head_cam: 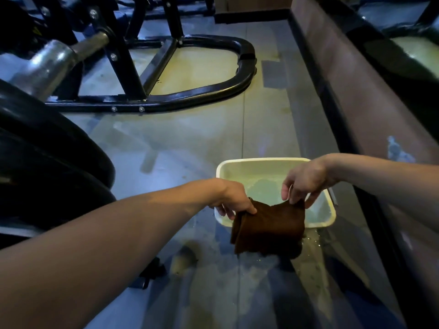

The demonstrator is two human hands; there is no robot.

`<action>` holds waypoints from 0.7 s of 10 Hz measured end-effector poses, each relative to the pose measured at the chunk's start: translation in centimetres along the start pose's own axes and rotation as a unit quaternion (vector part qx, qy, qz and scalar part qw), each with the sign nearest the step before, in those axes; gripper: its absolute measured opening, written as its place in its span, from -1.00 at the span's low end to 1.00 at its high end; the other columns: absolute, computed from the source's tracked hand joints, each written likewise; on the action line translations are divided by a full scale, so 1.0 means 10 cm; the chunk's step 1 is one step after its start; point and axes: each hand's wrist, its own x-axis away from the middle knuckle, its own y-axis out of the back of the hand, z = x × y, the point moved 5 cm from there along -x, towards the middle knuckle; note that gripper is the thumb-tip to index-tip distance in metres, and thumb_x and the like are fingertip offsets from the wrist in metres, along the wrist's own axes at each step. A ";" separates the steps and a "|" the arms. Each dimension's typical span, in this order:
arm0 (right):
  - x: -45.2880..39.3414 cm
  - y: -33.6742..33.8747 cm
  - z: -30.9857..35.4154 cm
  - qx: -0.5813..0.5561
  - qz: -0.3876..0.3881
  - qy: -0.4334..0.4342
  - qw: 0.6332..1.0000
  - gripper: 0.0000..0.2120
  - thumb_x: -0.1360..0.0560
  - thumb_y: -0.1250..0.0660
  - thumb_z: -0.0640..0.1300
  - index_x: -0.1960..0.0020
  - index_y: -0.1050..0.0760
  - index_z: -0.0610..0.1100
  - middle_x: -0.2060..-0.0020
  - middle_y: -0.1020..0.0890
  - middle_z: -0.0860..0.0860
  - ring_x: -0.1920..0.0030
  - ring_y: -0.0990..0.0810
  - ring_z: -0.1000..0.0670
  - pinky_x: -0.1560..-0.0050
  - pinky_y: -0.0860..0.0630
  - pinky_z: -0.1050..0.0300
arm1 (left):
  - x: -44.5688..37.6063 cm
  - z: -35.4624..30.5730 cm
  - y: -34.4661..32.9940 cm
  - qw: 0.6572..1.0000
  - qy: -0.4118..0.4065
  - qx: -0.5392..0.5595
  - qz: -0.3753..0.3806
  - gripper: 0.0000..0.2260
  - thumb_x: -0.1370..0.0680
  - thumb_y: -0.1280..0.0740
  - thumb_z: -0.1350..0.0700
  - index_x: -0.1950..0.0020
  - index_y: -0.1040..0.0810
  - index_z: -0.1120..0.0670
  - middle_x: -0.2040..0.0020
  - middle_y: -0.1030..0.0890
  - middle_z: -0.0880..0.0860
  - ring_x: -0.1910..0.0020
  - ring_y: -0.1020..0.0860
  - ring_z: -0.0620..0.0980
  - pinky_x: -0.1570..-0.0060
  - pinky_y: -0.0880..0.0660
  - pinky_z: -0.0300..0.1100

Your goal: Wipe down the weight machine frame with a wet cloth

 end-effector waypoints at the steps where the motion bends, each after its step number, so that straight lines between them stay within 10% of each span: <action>1: -0.12 -0.04 -0.02 0.039 -0.018 0.010 0.999 -0.84 -0.64 -0.29 -0.33 -0.08 -0.57 -0.11 -0.02 -0.62 -0.08 0.00 -0.60 0.00 0.10 -0.62 0.17 | -0.05 -0.02 -0.03 0.998 0.001 -0.055 -0.020 -0.67 -0.67 -0.31 -0.09 -0.09 -0.56 0.20 0.06 -0.62 0.10 0.21 -0.59 0.01 0.24 -0.53 -0.18; 3: -0.03 0.08 0.10 0.158 -0.064 0.010 0.985 -0.90 -0.64 -0.35 -0.14 -0.13 -0.61 -0.07 0.04 -0.65 0.00 0.08 -0.62 0.04 0.21 -0.56 0.19 | 0.14 -0.24 0.01 0.935 -0.181 -0.235 -0.192 -0.66 -0.64 -0.31 -0.15 -0.30 -0.54 0.03 -0.24 -0.50 0.08 -0.25 -0.48 0.14 -0.19 -0.50 0.02; 4: 0.13 0.24 0.20 0.180 -0.074 0.011 0.981 -0.85 -0.65 -0.30 -0.12 -0.15 -0.61 -0.07 0.01 -0.69 0.02 0.04 -0.67 0.04 0.22 -0.59 0.18 | 0.22 -0.37 -0.20 0.922 -0.283 -0.216 -0.155 -0.56 -0.61 -0.30 -0.26 -0.36 -0.53 -0.01 -0.21 -0.58 0.03 -0.20 -0.51 0.04 -0.16 -0.52 0.00; 7: 0.42 0.80 0.29 0.156 -0.130 0.021 0.979 -0.83 -0.61 -0.31 -0.08 -0.12 -0.62 -0.11 0.05 -0.71 0.00 0.07 -0.70 0.00 0.20 -0.64 0.13 | 0.13 -0.66 -0.15 0.964 -0.184 -0.177 -0.074 -0.49 -0.61 -0.33 -0.25 -0.43 -0.51 0.04 -0.31 -0.59 0.09 -0.26 -0.54 0.14 -0.24 -0.49 -0.02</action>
